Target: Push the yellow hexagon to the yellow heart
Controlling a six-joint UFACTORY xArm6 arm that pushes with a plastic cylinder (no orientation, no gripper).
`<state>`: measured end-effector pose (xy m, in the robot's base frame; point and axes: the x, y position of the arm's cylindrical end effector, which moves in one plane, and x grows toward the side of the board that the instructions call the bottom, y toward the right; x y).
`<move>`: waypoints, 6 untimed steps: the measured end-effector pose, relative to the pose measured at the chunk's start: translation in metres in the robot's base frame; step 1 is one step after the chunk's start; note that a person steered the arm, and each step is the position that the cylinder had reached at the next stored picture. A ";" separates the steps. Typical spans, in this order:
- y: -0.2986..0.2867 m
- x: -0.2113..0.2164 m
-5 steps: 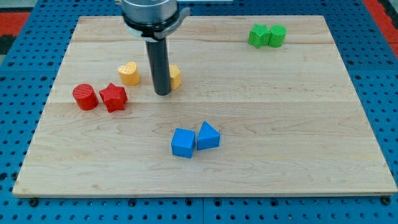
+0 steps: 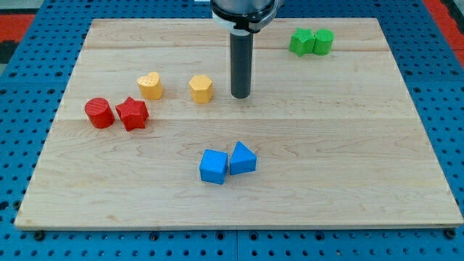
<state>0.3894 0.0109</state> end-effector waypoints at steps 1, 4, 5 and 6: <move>0.000 0.000; -0.108 -0.003; -0.095 0.008; -0.090 0.042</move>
